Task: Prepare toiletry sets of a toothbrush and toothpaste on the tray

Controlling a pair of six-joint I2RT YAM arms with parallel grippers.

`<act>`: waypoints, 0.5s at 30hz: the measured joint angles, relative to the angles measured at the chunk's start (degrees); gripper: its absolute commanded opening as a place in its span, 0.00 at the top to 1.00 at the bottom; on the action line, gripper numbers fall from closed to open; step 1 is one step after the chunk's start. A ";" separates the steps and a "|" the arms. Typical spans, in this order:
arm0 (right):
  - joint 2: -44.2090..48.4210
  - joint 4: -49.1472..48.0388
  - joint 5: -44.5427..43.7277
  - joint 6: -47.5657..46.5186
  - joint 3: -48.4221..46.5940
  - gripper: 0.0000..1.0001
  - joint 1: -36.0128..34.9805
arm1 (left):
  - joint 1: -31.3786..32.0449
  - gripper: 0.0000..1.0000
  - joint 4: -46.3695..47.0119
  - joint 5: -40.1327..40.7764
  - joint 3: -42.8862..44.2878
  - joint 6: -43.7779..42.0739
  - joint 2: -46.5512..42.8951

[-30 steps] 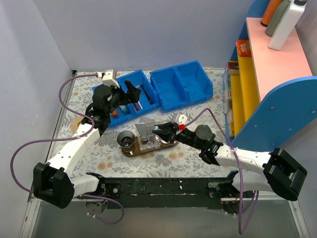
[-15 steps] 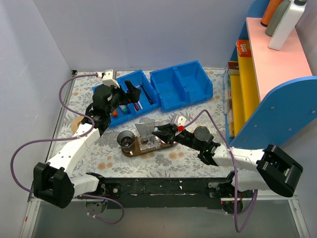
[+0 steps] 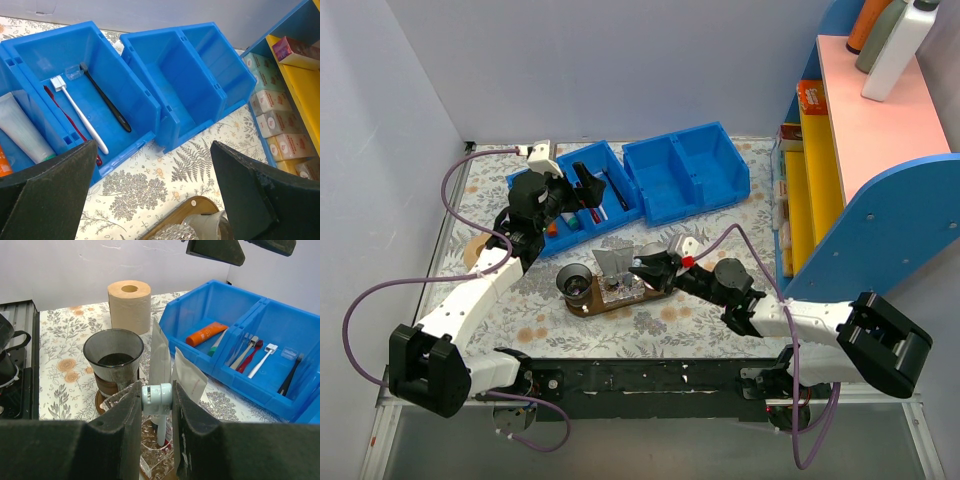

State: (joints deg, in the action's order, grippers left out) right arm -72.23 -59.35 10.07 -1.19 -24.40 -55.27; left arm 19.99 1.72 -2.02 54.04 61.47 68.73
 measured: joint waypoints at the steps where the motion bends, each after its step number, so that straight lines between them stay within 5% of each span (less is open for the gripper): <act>1: 0.09 -0.02 -0.13 0.04 0.11 0.89 0.00 | 0.00 0.02 0.02 -0.09 0.00 0.00 0.20; 15: 2.51 -0.11 -0.94 0.81 2.19 0.83 -0.11 | 0.00 0.02 0.02 -0.55 -0.07 0.04 0.39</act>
State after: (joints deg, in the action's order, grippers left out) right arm -69.71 -59.46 9.13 -0.38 -22.22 -55.37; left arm 19.99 1.74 -2.57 53.98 61.52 69.12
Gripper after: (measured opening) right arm 0.298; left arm 0.981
